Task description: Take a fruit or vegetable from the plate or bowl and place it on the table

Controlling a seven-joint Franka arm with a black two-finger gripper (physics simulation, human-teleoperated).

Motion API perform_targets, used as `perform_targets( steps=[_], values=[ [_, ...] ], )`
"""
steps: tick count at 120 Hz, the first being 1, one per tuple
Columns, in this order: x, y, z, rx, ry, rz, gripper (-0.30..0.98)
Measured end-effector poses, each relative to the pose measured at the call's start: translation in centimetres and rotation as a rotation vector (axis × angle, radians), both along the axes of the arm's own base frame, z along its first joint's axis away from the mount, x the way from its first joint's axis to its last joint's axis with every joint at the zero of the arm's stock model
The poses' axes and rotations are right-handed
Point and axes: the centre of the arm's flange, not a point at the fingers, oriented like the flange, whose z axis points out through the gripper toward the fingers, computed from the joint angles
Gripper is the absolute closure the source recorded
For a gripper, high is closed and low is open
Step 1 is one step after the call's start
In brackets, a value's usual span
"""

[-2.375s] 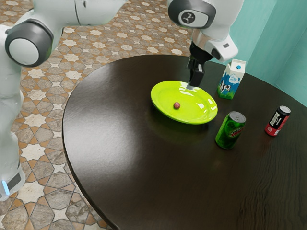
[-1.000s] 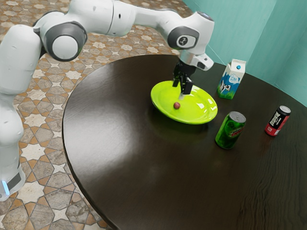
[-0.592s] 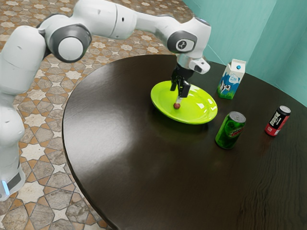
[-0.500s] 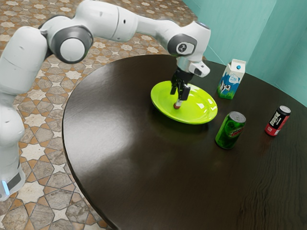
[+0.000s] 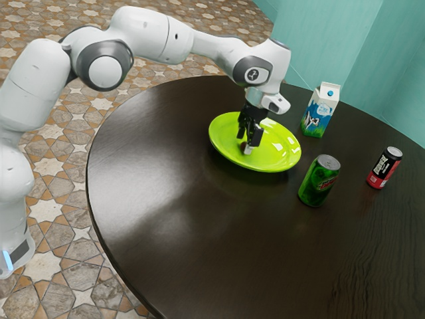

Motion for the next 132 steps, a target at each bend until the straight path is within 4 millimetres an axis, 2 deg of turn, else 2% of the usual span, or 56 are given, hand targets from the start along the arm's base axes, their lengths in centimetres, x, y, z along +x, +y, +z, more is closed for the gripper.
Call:
perform_targets(
  steps=[82,102,132],
  values=[
    [0.1,0.4,0.2,0.004,-0.018,-0.013,0.02],
    [0.2,0.4,-0.6,-0.006,-0.009,-0.016,0.03],
    [0.3,0.5,-0.9,-0.005,-0.005,-0.015,0.27]
  ],
)
